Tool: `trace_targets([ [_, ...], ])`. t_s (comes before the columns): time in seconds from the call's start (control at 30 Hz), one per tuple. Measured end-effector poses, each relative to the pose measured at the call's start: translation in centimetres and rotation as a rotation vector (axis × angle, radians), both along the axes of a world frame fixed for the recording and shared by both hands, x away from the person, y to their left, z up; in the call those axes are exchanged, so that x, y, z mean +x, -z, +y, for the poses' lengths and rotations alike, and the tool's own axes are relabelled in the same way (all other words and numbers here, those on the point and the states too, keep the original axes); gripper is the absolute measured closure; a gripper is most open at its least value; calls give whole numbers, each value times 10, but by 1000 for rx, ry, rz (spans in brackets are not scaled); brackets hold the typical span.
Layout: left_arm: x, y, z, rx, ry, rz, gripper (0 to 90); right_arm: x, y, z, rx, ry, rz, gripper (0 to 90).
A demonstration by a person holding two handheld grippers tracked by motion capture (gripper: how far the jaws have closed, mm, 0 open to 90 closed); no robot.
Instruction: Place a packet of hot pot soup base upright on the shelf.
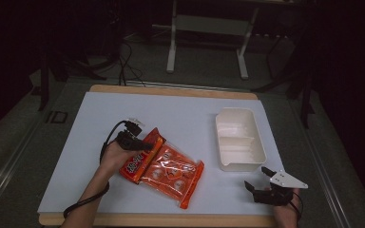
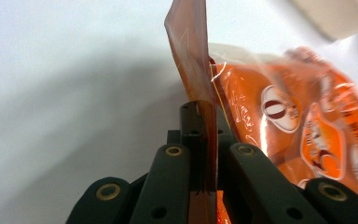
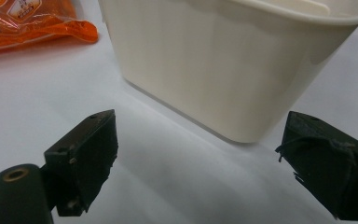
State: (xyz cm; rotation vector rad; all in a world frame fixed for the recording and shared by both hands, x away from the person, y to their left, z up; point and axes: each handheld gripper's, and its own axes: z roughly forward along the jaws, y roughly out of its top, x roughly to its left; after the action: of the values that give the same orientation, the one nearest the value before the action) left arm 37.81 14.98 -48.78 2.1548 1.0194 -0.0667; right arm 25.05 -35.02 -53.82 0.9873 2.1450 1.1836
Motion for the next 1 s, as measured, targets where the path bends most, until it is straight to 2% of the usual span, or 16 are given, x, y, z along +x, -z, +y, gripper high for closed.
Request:
trace_targets([
  [0.03,0,0,0,0,0,0,900,0,0,0,0,0,0,107],
  [0.07,-2,-9,-1,-21,13,-5,900,0,0,0,0,0,0,107],
  [0.2,-2,-24,-1,-104,49,12,900,0,0,0,-2,1,1,107],
  [0.23,-2,-24,-1,-104,49,12,900,0,0,0,-2,1,1,107],
  [0.33,-3,-43,-6,-150,105,21,900,0,0,0,0,2,2,107],
  [0.4,-5,-54,-12,-138,129,3,900,0,0,0,-1,1,2,107],
  [0.43,-5,-54,-12,-138,129,3,900,0,0,0,-1,1,2,107],
  [0.47,-7,-63,-19,-116,144,-20,900,0,0,0,0,1,1,107],
  [0.57,-8,-70,-26,-121,155,-38,900,0,0,0,0,1,0,107],
  [0.6,-10,-77,-33,-120,166,-60,900,0,0,0,0,0,0,107],
  [0.63,-10,-77,-33,-120,166,-60,900,0,0,0,0,0,0,107],
  [0.7,-13,-87,-43,-109,180,-91,900,0,0,0,1,-1,0,107],
  [1.0,-19,-112,-69,-92,217,-153,900,0,0,0,2,-2,0,107],
])
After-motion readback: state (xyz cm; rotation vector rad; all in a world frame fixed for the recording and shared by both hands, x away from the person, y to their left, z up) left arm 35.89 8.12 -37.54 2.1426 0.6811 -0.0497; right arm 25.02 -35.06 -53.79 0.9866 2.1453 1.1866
